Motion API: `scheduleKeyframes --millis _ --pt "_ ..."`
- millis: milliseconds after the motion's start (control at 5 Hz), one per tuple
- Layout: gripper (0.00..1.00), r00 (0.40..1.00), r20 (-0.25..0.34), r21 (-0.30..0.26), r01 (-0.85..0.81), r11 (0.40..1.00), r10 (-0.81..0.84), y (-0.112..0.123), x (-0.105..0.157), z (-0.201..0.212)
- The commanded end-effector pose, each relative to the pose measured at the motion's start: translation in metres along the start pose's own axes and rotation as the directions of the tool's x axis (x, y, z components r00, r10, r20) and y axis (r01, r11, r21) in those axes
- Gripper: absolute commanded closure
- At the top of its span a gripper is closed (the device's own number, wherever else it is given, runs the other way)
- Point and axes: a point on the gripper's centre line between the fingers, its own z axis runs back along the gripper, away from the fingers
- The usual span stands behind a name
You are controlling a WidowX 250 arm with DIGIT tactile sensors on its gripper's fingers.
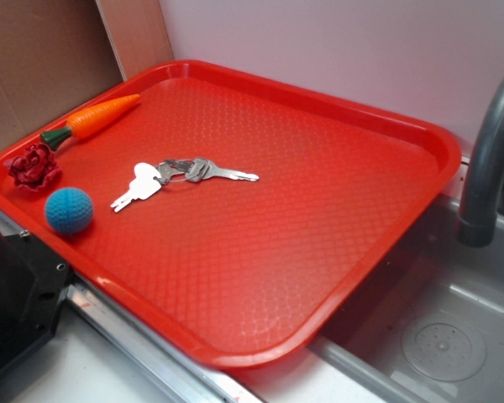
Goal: Grab the red paper.
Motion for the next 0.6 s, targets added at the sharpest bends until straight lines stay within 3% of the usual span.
scheduleKeyframes --millis 0,200,400 --pt "0.0 1.0 0.0 0.0 0.0 1.0 0.0 0.0 0.0 0.0" --pt "0.0 0.99 -0.012 0.087 -0.135 0.987 0.137 0.036 -0.002 -0.032" --pt "0.0 0.956 0.035 0.174 -0.293 0.94 0.291 0.077 -0.007 -0.064"
